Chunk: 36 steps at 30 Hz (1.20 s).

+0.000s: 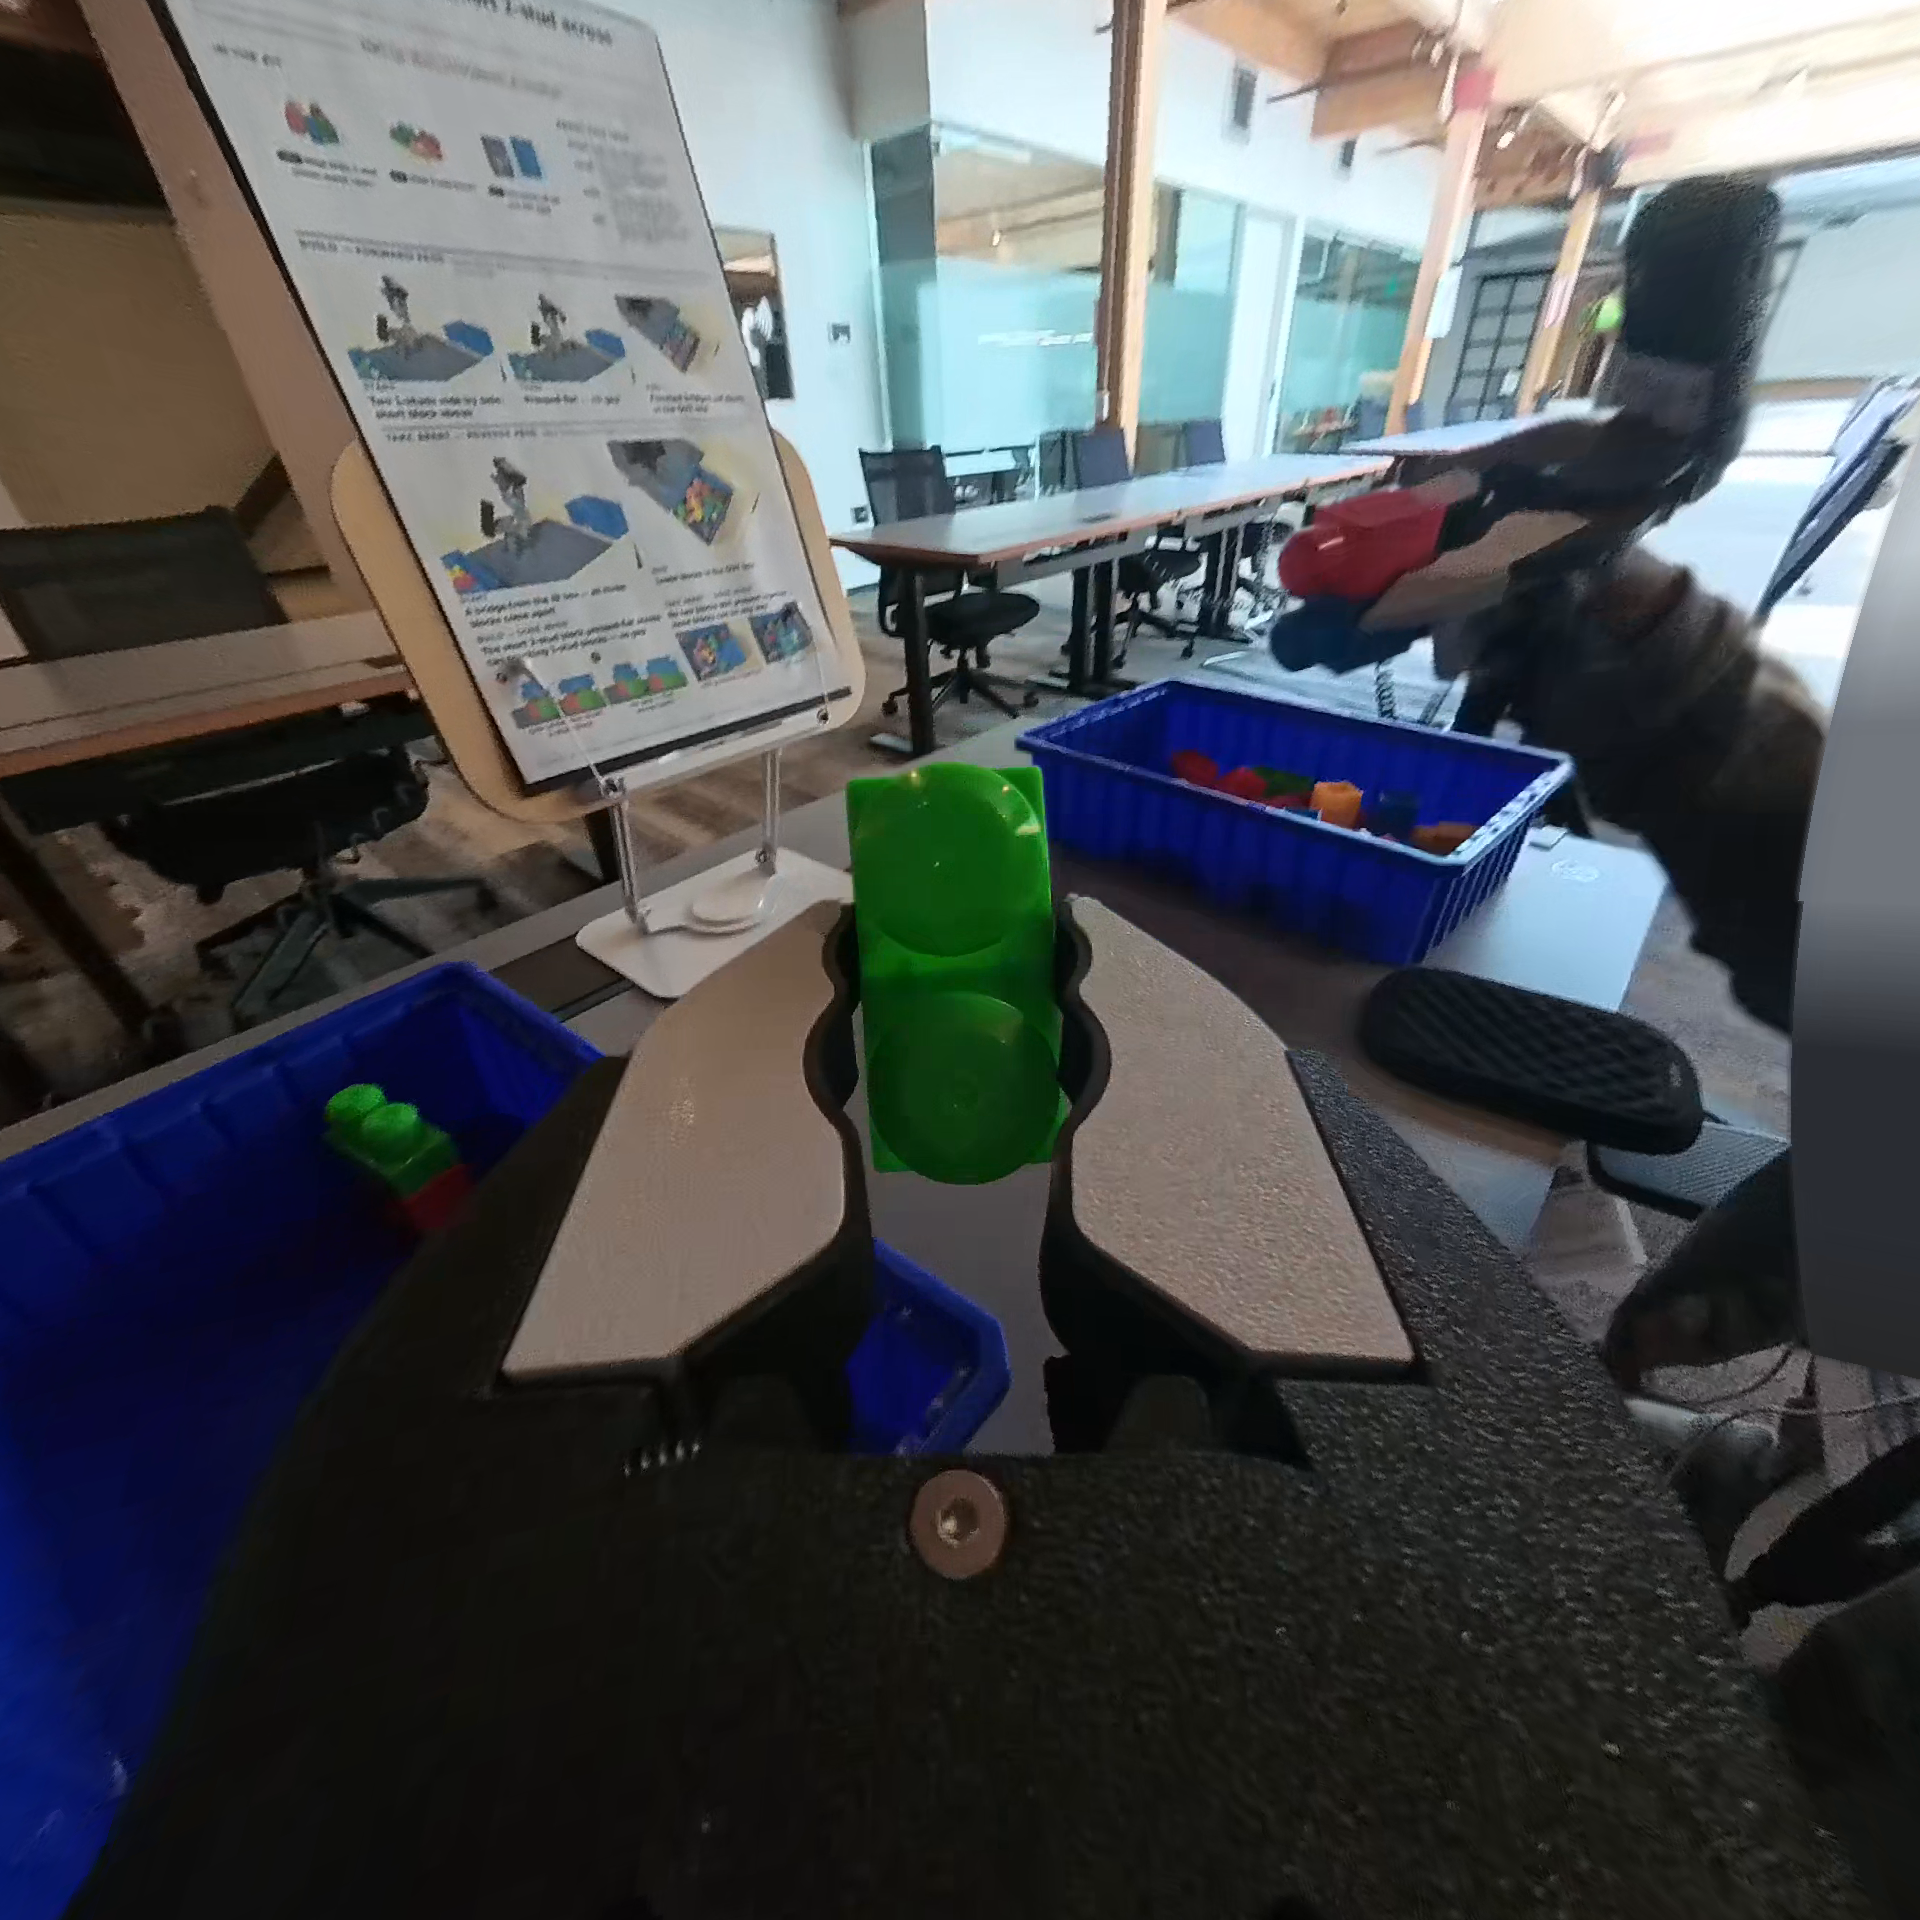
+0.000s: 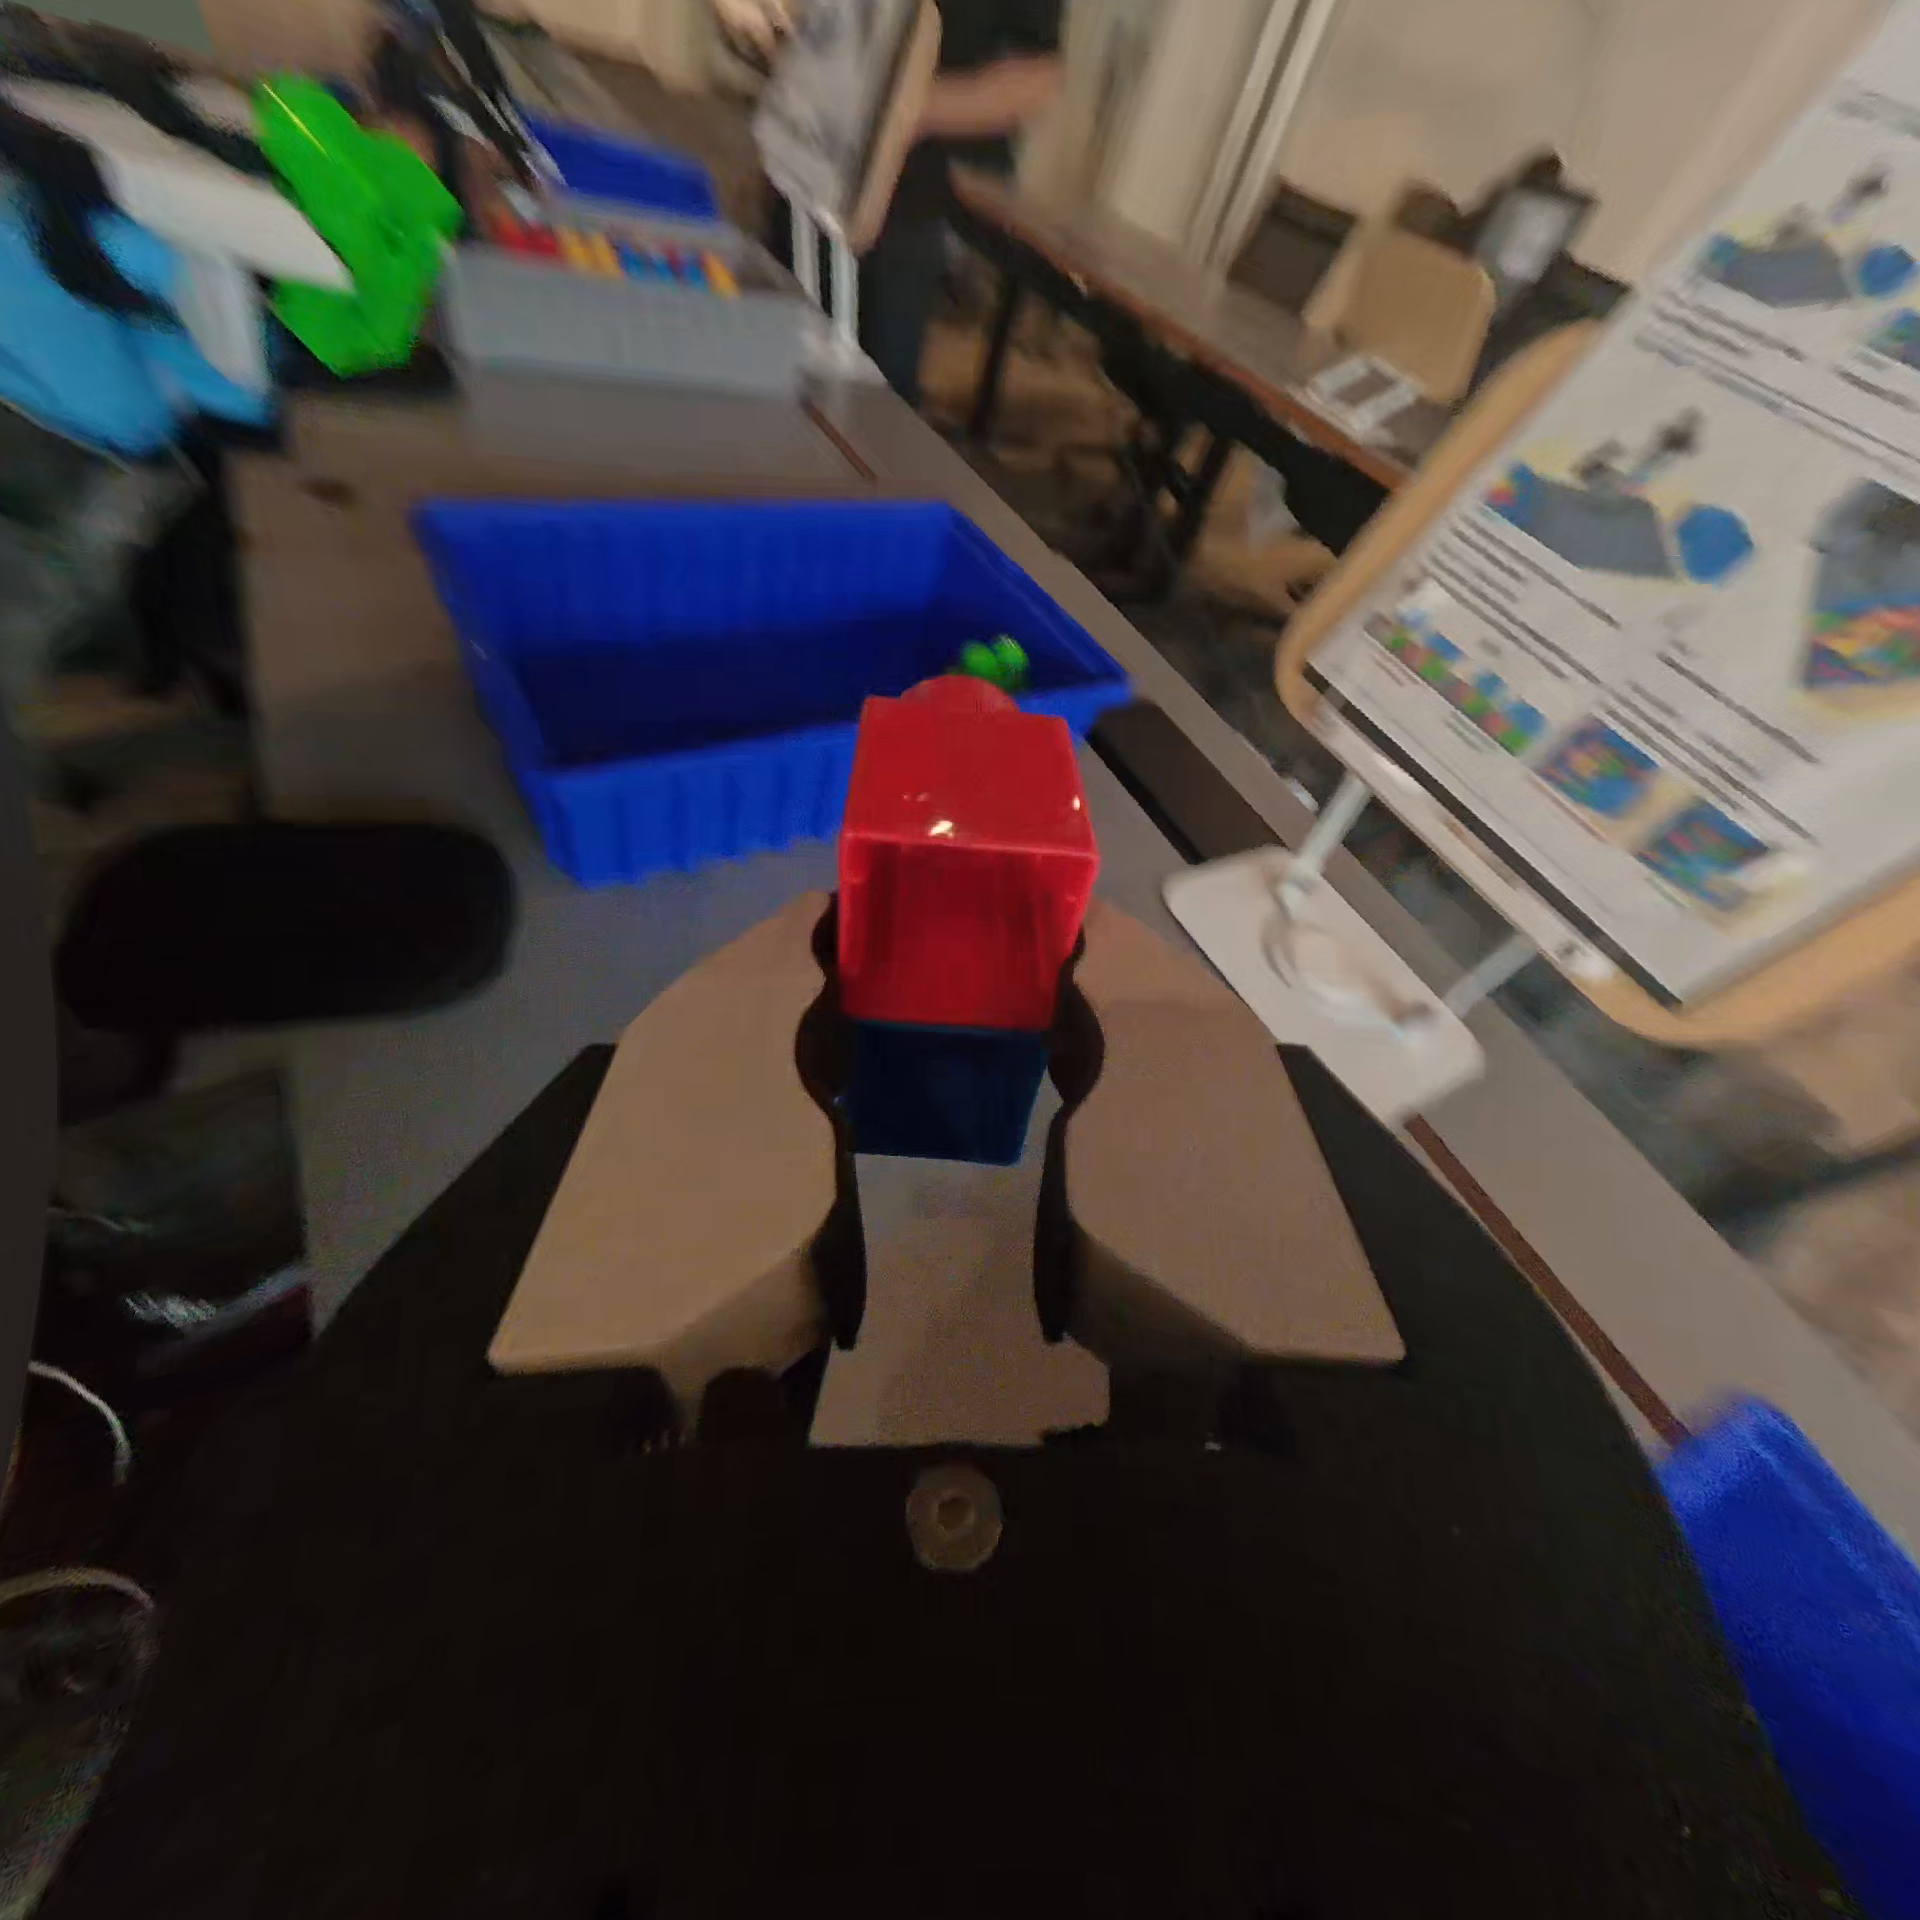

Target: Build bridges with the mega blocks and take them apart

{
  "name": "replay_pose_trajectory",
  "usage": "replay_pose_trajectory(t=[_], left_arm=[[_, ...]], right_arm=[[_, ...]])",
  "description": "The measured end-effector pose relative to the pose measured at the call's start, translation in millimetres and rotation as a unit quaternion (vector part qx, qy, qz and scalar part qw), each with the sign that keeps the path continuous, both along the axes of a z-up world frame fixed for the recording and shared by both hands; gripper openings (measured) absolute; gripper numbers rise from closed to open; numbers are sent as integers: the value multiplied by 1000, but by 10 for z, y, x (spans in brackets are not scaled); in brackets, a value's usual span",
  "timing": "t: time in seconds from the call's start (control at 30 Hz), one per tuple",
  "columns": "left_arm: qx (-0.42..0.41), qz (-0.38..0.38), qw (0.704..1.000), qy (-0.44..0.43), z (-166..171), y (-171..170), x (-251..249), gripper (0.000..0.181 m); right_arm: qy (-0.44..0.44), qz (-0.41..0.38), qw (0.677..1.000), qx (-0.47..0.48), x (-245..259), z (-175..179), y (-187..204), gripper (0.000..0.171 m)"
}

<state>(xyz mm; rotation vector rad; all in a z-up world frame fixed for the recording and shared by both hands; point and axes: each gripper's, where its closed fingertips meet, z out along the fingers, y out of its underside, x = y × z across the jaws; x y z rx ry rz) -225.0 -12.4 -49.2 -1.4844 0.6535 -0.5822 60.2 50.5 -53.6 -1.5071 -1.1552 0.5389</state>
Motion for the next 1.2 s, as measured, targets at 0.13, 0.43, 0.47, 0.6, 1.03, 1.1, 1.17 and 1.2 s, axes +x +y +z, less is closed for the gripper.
replay_pose_trajectory(t=[0.13, 0.43, 0.47, 0.6, 1.03, 1.1, 1.17, 1.2], left_arm=[[-11, 28, 999, 36, -110, 28, -4, 35], [-22, 32, 997, 62, -192, -32, 107, 36], [-22, 30, 997, 64, -195, -41, 125, 36], [-24, 26, 997, 73, -215, -64, 197, 36], [-34, 26, 994, 104, -263, -44, 305, 36], [-32, 28, 994, 104, -260, -40, 306, 36], [-32, 27, 994, 102, -260, -41, 309, 35], [-32, 24, 994, 102, -263, -42, 315, 35]], right_arm=[[-93, -99, 991, -10, 662, -145, 237, 35], [-258, -278, 915, -139, 2247, -833, 843, 36], [-268, -290, 906, -154, 2378, -918, 895, 36], [-301, -295, 868, -263, 2719, -1384, 948, 36], [-310, -279, 829, -374, 2821, -2164, 1208, 37], [-303, -283, 829, -375, 2840, -2179, 1262, 37], [-302, -289, 827, -376, 2880, -2184, 1285, 37], [-301, -292, 826, -377, 2898, -2185, 1290, 37]])
